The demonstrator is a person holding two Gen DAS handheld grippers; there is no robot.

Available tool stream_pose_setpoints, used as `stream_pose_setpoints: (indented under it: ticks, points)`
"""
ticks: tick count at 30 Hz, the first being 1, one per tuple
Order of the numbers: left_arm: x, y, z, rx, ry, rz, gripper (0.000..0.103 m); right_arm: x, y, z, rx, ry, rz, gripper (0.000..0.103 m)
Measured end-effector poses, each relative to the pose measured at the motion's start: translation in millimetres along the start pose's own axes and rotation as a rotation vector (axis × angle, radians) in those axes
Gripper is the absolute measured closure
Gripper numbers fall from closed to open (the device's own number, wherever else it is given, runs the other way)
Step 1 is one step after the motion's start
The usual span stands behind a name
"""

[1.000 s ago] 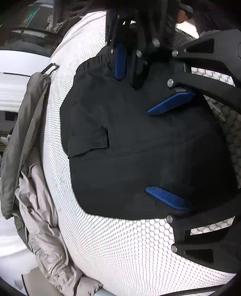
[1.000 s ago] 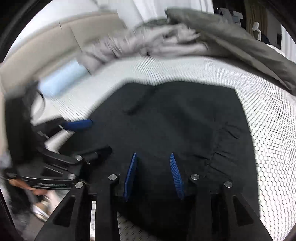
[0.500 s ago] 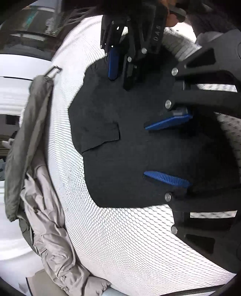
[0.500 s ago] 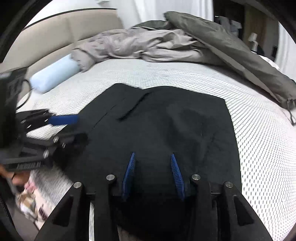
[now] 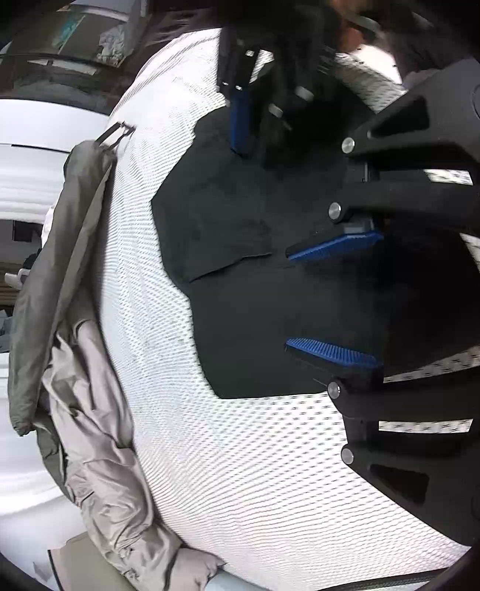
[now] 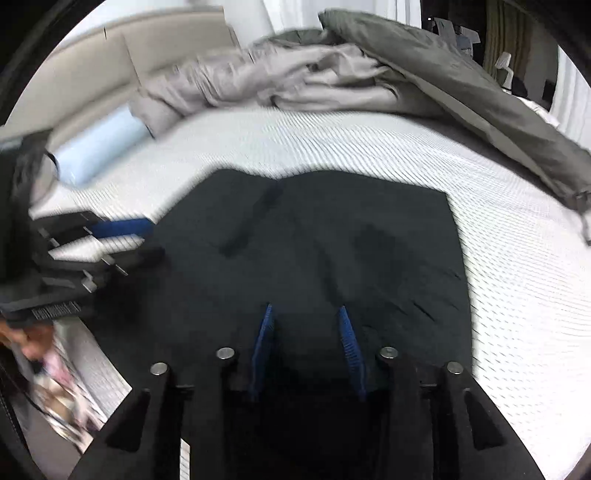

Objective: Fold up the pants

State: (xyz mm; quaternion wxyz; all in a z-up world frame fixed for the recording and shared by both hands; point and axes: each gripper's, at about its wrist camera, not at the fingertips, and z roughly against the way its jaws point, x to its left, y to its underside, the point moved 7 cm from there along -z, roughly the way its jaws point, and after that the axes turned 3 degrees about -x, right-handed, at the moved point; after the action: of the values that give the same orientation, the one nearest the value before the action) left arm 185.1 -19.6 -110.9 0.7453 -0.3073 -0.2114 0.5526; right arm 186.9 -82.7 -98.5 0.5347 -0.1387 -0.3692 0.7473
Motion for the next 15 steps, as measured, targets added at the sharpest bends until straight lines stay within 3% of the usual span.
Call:
stream_pose_setpoints:
  ticks: [4, 8, 9, 13, 15]
  points:
    - [3, 1, -40, 0.095, 0.021, 0.022, 0.059, 5, -4, -36, 0.042, 0.073, 0.01, 0.06]
    - [11, 6, -32, 0.084, 0.034, 0.011, 0.054, -2, 6, -29, 0.082, 0.19, 0.112, 0.06]
    - [16, 9, -29, 0.091, 0.003, 0.012, 0.054, -11, 7, -22, 0.082, 0.224, 0.111, 0.061]
    - [23, 3, -14, 0.064, -0.024, 0.004, 0.055, -20, -2, -16, 0.057, 0.153, 0.014, 0.06]
    - [21, -12, -10, 0.032, -0.022, -0.003, 0.055, -10, -16, -11, 0.007, 0.068, -0.028, 0.059]
